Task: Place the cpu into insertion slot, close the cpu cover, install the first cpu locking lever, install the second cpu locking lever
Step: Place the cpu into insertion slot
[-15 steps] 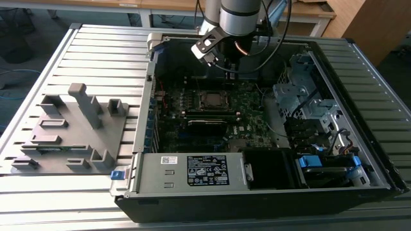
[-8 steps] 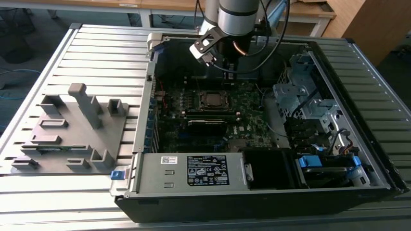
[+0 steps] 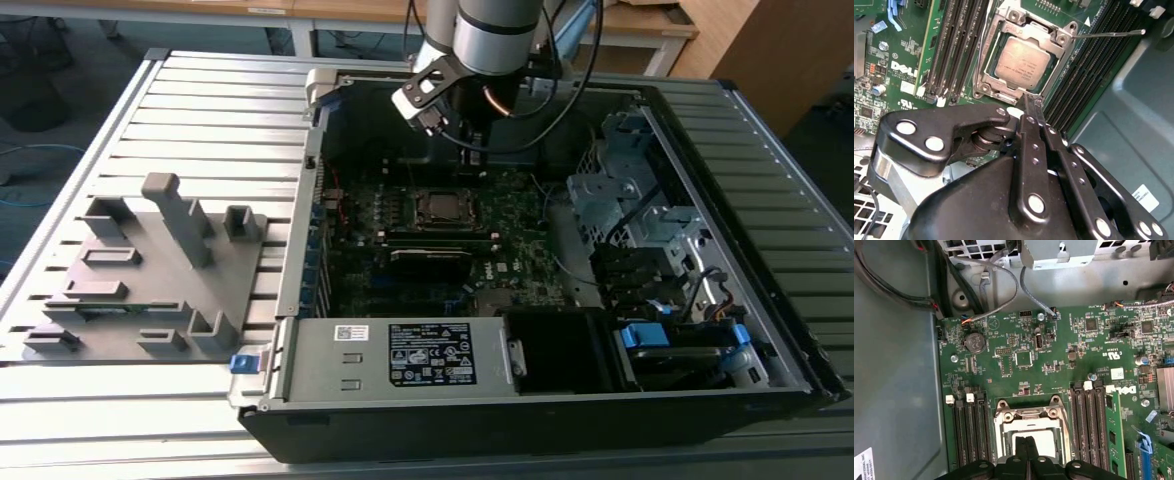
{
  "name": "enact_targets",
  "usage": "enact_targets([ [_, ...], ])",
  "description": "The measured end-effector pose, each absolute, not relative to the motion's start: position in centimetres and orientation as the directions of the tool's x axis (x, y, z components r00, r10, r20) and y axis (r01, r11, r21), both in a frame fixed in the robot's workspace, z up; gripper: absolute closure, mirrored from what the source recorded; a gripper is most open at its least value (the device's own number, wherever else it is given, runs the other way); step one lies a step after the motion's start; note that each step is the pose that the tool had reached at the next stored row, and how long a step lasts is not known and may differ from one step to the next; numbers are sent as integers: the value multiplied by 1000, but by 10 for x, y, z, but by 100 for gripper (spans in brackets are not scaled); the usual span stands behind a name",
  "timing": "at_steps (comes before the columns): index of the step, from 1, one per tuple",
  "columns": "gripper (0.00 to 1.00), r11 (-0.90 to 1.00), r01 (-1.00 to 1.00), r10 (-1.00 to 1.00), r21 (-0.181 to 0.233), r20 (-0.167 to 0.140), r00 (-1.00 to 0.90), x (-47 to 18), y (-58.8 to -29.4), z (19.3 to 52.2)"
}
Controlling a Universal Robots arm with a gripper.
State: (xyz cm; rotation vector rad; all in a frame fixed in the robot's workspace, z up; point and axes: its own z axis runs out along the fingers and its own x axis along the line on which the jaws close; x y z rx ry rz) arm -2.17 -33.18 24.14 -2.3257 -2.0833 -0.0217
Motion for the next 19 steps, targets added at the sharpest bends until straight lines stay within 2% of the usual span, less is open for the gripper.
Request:
enact_targets([
  [19,90,-65,998,998,-6,24,65,-30,-334,229],
])
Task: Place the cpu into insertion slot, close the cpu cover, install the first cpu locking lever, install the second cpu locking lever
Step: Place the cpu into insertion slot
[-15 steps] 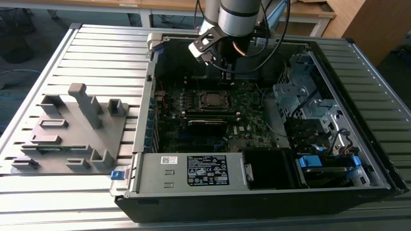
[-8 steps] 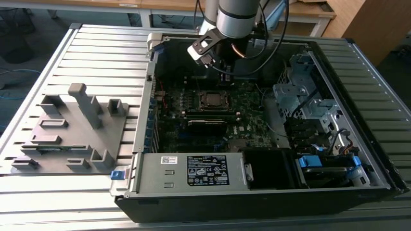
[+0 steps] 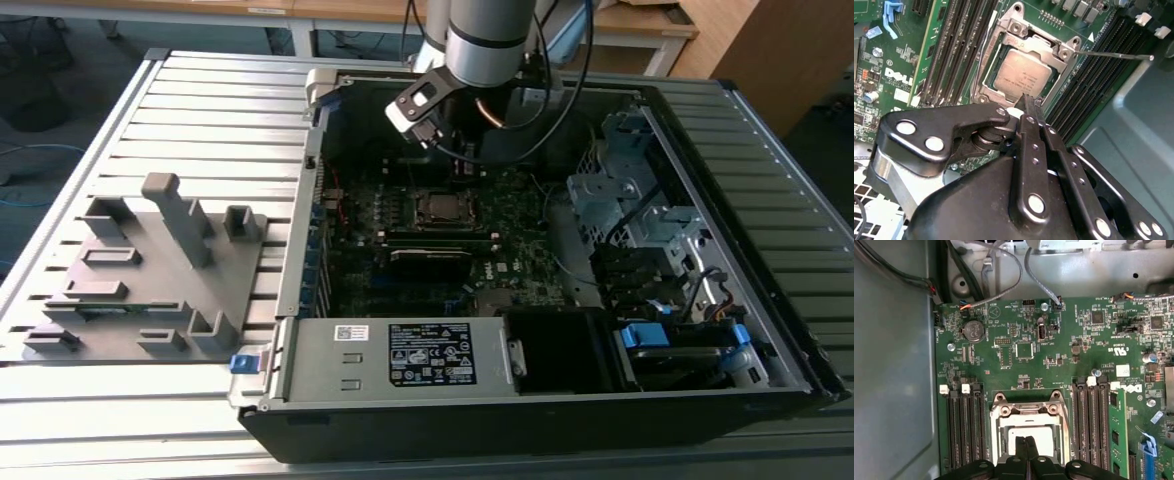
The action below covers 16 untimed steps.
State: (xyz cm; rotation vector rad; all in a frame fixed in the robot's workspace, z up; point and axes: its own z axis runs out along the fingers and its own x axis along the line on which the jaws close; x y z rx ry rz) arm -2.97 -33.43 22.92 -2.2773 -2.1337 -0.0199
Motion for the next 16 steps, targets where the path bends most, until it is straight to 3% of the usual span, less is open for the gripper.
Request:
enact_targets([
  [16,90,-65,998,998,-7,23,65,-41,-334,224],
])
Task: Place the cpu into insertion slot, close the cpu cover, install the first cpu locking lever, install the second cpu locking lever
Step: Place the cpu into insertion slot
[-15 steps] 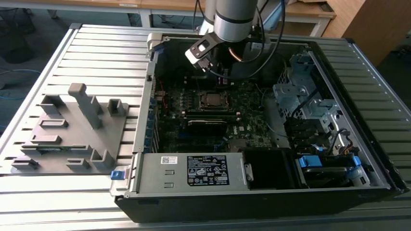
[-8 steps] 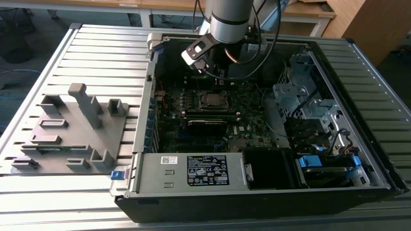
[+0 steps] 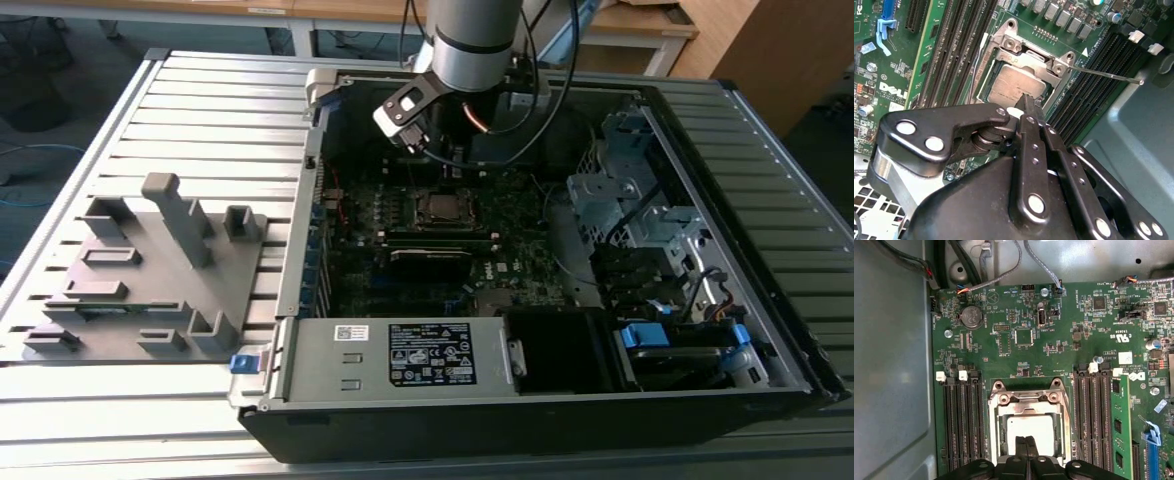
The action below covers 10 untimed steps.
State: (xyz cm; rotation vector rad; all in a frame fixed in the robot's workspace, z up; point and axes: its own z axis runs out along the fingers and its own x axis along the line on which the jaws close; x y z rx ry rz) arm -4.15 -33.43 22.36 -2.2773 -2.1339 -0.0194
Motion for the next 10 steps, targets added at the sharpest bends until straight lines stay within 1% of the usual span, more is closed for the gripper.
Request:
enact_targets([
  [6,90,-60,998,998,-6,23,60,-41,-334,223],
  [10,90,-3,1000,1000,-6,23,3,-42,-334,223],
])
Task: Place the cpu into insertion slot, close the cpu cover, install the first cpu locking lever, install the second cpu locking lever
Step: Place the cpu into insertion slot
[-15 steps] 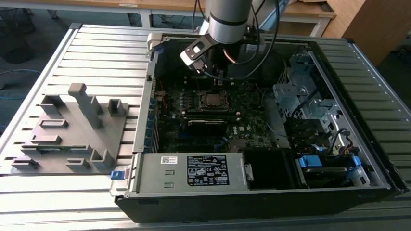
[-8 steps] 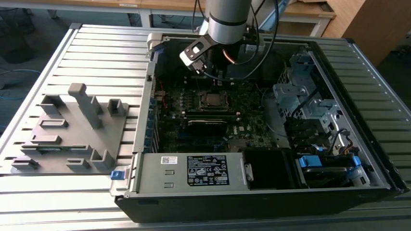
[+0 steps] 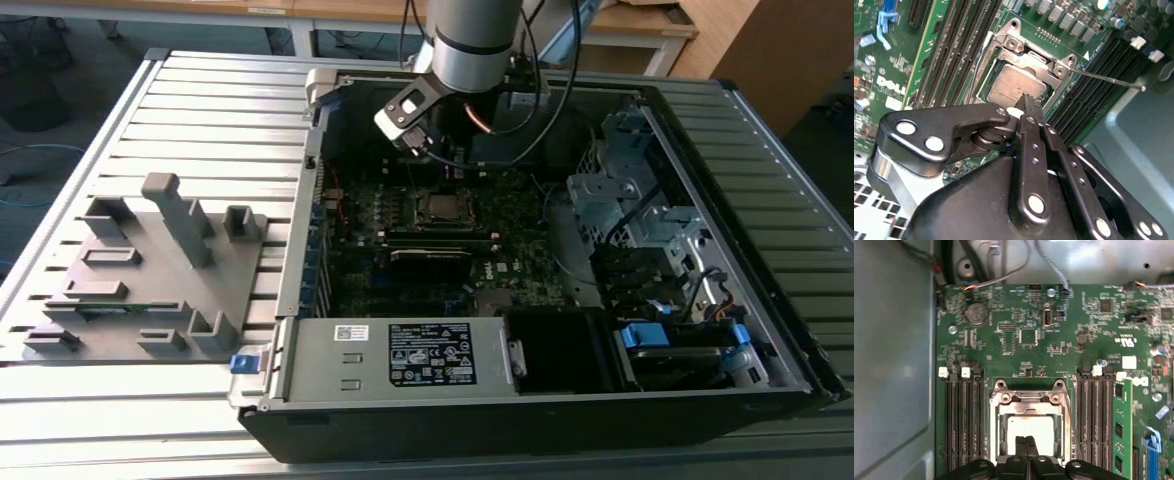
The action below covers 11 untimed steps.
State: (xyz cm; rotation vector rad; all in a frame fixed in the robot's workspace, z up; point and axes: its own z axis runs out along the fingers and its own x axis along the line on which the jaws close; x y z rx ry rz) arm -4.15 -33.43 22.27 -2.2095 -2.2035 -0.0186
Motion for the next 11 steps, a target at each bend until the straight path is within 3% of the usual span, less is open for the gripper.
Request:
enact_targets([
  [11,90,55,998,998,-6,23,-55,-41,-334,222],
])
